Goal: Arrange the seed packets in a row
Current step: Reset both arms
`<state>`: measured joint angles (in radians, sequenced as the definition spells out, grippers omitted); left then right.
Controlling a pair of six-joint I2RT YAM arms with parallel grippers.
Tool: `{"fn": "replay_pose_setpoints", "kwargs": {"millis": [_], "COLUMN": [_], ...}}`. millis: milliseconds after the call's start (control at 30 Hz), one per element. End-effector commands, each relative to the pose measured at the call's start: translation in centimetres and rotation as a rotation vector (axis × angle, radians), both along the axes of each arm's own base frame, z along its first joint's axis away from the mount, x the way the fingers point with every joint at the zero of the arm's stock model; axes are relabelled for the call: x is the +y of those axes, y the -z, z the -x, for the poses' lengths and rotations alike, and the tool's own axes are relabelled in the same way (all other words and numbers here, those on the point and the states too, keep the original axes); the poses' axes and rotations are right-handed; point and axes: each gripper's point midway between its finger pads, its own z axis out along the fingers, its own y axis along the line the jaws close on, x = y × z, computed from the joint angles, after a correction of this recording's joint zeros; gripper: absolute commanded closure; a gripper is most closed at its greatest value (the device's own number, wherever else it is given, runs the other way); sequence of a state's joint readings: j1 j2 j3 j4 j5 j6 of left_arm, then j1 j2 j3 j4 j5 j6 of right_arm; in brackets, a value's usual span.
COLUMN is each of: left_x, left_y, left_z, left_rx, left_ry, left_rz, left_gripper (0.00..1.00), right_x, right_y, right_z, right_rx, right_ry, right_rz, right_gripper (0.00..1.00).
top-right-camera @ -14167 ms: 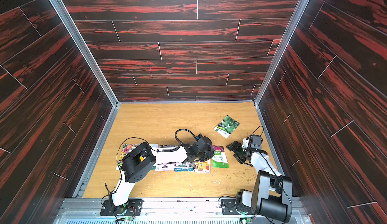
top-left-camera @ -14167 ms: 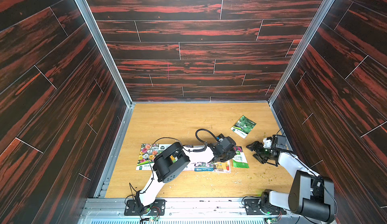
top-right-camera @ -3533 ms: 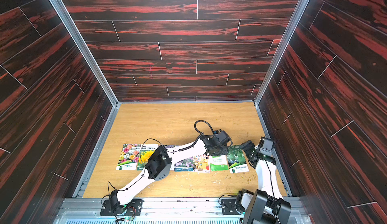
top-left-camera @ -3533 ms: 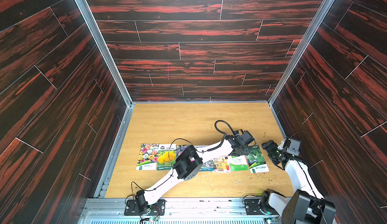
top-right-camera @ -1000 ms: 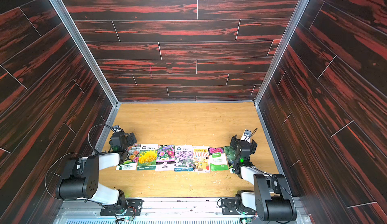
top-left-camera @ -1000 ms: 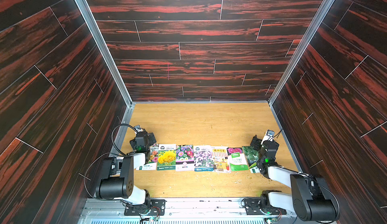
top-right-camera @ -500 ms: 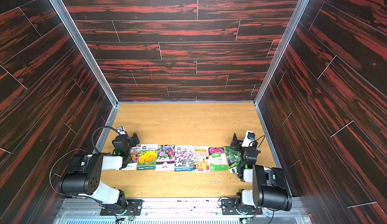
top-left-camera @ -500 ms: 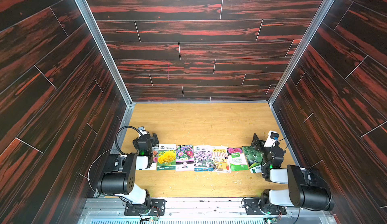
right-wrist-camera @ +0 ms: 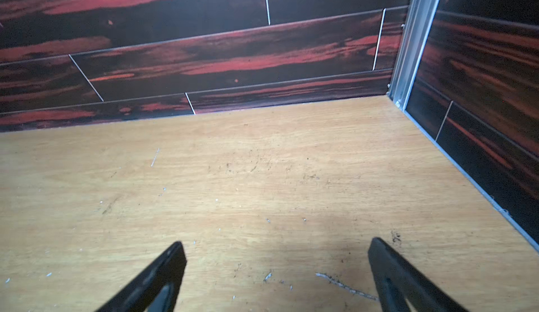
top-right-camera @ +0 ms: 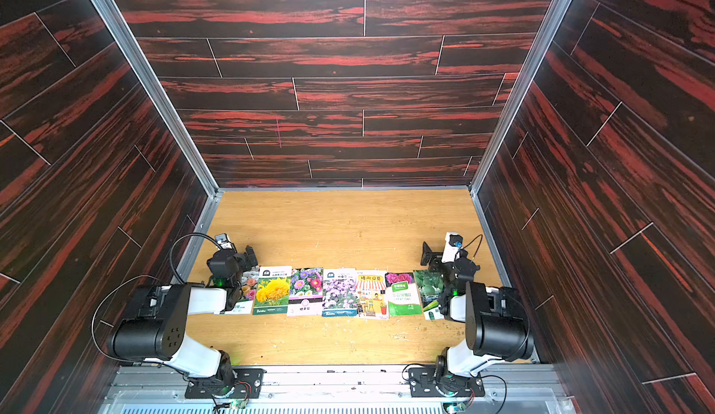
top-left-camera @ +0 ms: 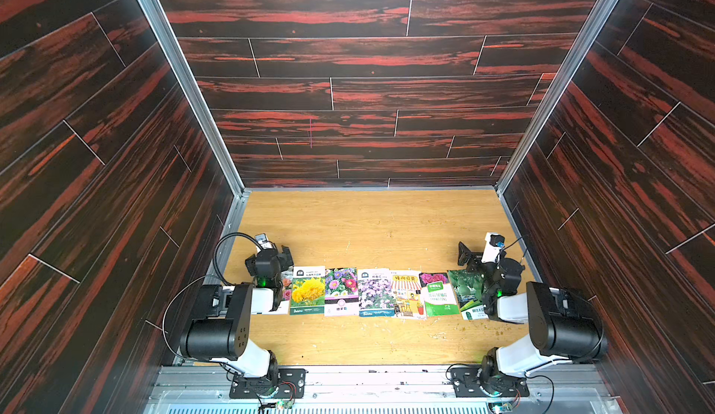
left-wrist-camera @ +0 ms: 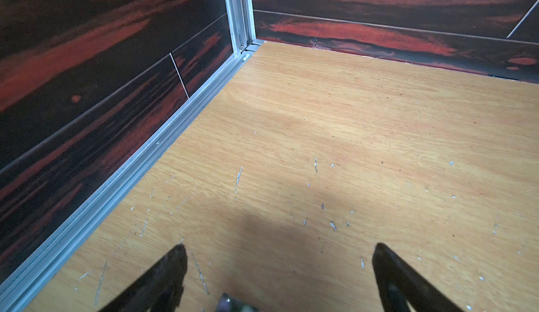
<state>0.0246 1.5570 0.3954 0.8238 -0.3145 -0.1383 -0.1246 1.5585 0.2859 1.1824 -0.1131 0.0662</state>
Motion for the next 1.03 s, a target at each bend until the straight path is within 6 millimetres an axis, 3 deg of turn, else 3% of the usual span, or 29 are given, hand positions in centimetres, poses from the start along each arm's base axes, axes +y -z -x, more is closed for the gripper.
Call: {"fn": "replay_pose_setpoints", "kwargs": {"millis": [0, 1000], "left_x": [0.06, 0.06], "left_y": [-1.73, -1.72], "left_z": [-0.56, -0.55], "left_rx": [-0.046, -0.045], "left_ry": [-0.004, -0.003], "left_rz": [-0.017, -0.017], "left_gripper": [0.0, 0.0], "right_x": [0.12, 0.2], "right_y": [0.24, 0.21], "right_z": [-0.28, -0.25], "right_rx": [0.015, 0.012], "right_ry": [-0.013, -0.012], "right_rz": [0.007, 0.008], "right_gripper": [0.01, 0.01]}}
